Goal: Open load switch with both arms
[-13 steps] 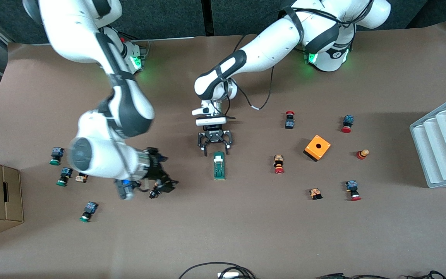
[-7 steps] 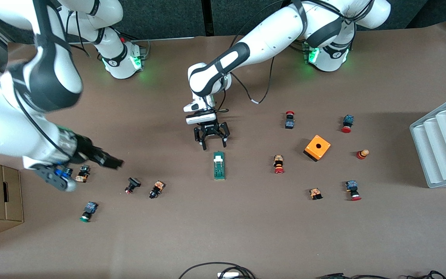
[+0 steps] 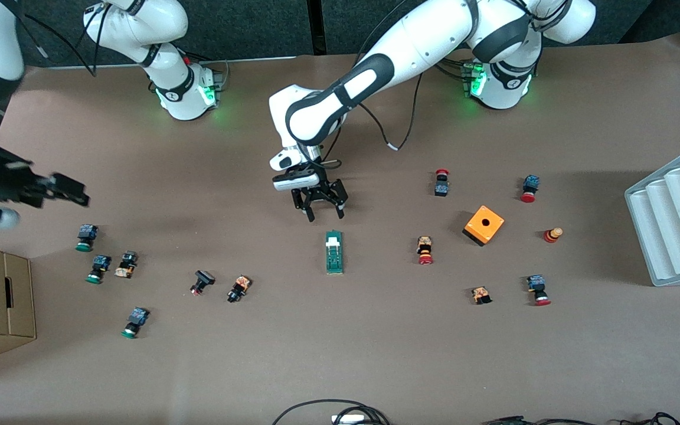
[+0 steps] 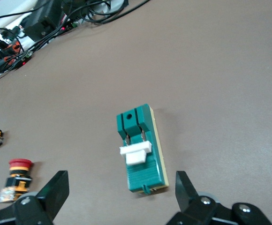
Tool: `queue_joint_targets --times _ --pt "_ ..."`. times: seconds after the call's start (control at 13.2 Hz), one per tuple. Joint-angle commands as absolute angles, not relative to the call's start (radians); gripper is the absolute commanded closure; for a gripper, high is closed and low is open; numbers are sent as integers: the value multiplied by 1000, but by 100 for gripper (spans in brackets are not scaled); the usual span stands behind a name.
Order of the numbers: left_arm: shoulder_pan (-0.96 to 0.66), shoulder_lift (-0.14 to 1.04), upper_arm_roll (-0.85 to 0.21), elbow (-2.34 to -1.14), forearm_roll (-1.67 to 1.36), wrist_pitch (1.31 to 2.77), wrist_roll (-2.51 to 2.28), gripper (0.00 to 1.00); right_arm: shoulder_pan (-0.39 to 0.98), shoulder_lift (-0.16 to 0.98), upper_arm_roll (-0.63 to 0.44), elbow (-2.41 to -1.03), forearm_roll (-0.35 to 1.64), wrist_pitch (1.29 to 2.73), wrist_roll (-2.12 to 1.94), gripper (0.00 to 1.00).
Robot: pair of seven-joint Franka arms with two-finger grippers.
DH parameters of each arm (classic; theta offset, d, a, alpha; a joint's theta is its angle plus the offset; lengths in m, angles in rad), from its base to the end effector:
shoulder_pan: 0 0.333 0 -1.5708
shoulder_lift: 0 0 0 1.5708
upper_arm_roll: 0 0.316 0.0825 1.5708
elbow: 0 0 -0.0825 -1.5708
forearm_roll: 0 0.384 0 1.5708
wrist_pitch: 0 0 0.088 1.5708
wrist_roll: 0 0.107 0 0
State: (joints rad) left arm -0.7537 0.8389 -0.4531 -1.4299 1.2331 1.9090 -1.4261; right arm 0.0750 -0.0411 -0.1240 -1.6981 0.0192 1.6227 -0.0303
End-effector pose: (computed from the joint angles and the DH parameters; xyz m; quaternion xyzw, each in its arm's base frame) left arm 0.3765 -0.6132 0.2257 -0.9169 0.1286 -0.3257 0.1914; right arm 0.5429 -0.0259 0.5912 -0.9997 0.0099 0.0168 0.0128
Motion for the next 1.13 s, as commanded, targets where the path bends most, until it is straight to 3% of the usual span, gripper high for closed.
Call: queue_joint_targets --times 0.0,1.06 --pt "-698 761 -462 -1405 1070 1910 -1191 0 78 -187 -117 -1920 -25 1741 -46 0" --pt "-332 391 -459 -1394 372 1815 -465 0 84 -86 -110 -1795 -87 1738 -35 0"
